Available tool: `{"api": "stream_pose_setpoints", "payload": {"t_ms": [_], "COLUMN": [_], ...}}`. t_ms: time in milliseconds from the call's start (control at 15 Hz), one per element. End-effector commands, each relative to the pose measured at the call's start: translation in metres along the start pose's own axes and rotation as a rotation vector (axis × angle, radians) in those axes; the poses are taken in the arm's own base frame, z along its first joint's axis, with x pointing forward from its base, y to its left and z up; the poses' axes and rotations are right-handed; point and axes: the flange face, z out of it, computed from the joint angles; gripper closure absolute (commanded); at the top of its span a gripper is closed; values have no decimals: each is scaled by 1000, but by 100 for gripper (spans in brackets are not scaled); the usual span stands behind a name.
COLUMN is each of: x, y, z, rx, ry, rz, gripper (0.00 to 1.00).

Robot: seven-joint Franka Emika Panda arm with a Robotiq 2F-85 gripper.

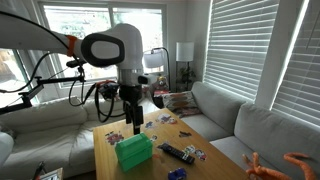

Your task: Open the green lunch box and put the toy car inside

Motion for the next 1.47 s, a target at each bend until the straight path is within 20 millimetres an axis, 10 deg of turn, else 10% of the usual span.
{"api": "stream_pose_setpoints", "payload": {"t_ms": [0,600,1400], "x": [6,2,-4], "y": [-24,-63,-57], "z": [22,54,81], "rx": [-100,-137,-117], "ry": [-42,-27,4], "rz": [-81,-158,-181], "gripper": [0,0,0]}}
